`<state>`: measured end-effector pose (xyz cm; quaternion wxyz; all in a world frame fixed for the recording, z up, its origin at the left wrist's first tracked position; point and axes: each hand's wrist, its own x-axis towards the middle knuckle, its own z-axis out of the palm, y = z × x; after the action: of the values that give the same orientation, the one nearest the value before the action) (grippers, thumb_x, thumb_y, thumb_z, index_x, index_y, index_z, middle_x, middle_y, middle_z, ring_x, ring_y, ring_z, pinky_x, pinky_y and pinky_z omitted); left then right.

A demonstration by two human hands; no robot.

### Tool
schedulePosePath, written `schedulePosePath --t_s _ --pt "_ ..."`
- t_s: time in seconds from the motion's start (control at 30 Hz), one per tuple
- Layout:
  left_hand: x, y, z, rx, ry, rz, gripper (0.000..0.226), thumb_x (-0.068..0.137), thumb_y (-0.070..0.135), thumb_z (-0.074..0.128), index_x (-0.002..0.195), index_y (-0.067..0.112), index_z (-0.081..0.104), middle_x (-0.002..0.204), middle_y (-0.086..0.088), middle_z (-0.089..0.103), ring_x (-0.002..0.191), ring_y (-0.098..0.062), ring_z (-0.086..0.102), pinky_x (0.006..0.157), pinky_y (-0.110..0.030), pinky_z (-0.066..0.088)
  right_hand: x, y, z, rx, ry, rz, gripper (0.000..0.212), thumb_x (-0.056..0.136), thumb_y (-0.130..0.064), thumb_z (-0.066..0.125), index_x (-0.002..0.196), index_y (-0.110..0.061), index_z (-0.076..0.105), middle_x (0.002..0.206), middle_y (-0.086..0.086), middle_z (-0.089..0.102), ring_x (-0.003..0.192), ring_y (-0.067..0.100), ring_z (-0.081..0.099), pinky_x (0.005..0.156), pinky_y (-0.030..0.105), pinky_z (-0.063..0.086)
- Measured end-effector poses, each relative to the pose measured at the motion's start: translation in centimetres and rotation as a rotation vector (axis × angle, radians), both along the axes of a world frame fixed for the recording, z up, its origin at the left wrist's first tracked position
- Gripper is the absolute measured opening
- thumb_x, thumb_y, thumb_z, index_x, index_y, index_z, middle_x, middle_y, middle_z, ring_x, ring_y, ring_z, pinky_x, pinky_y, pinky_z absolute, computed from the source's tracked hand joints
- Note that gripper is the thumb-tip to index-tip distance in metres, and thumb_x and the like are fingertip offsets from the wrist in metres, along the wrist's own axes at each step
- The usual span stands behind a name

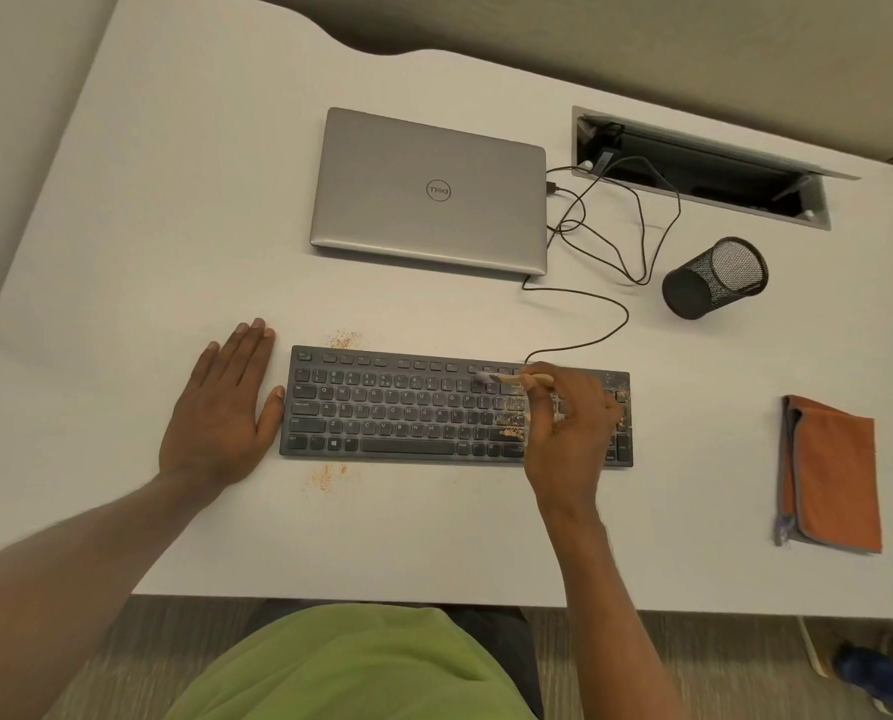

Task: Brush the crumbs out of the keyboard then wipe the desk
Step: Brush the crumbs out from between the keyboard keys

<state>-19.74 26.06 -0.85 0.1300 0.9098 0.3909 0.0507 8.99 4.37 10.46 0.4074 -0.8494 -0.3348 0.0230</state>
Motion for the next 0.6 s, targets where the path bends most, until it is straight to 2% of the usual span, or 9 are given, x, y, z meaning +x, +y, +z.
schedulePosePath --t_s 0.1,0.23,0.4,0.5,0.6 --pt "0.0 0.0 0.0 0.001 0.002 0.000 0.070 0.109 0.042 0.029 0.171 0.012 0.016 0.179 -0.004 0.016 0.166 -0.015 0.009 0.135 -0.044 0.012 0.7 -0.5 -0.5 -0.069 -0.032 -0.007 0.019 0.098 -0.012 0.068 0.102 -0.031 0.072 0.101 -0.020 0.068 0.105 0.012 0.060 0.100 0.049 0.030" --pt "0.0 -0.1 0.0 0.004 -0.002 0.001 0.070 0.109 0.042 0.029 0.171 0.012 0.016 0.179 -0.003 0.015 0.166 -0.014 0.008 0.135 -0.043 0.011 1.7 -1.4 -0.1 -0.125 -0.090 -0.139 0.021 0.099 -0.010 0.064 0.099 -0.030 0.070 0.100 -0.016 0.069 0.101 0.018 0.059 0.094 0.044 0.028" --pt "0.0 0.0 0.0 0.012 0.000 0.003 0.070 0.109 0.043 0.028 0.171 0.012 0.017 0.179 -0.003 0.016 0.166 -0.015 0.010 0.135 -0.041 0.009 1.9 -0.5 1.2 -0.003 -0.022 -0.144 0.011 0.102 -0.019 0.062 0.099 -0.025 0.071 0.099 -0.013 0.071 0.100 0.015 0.061 0.098 0.037 0.033" --pt "-0.1 0.0 -0.1 0.006 0.012 0.001 0.070 0.109 0.043 0.027 0.171 0.013 0.015 0.179 -0.004 0.015 0.166 -0.015 0.009 0.135 -0.043 0.011 2.0 0.3 0.8 0.011 0.039 -0.080 0.009 0.100 -0.020 0.066 0.099 -0.022 0.075 0.097 -0.022 0.070 0.101 0.006 0.060 0.097 0.056 0.044" --pt "0.0 0.0 -0.1 0.005 0.009 0.000 0.070 0.109 0.043 0.028 0.171 0.012 0.015 0.179 -0.004 0.015 0.166 -0.015 0.009 0.135 -0.044 0.012 2.2 0.4 0.1 -0.070 0.040 -0.086 0.008 0.100 -0.020 0.066 0.097 -0.025 0.073 0.093 -0.024 0.065 0.096 0.000 0.053 0.096 0.057 0.040"
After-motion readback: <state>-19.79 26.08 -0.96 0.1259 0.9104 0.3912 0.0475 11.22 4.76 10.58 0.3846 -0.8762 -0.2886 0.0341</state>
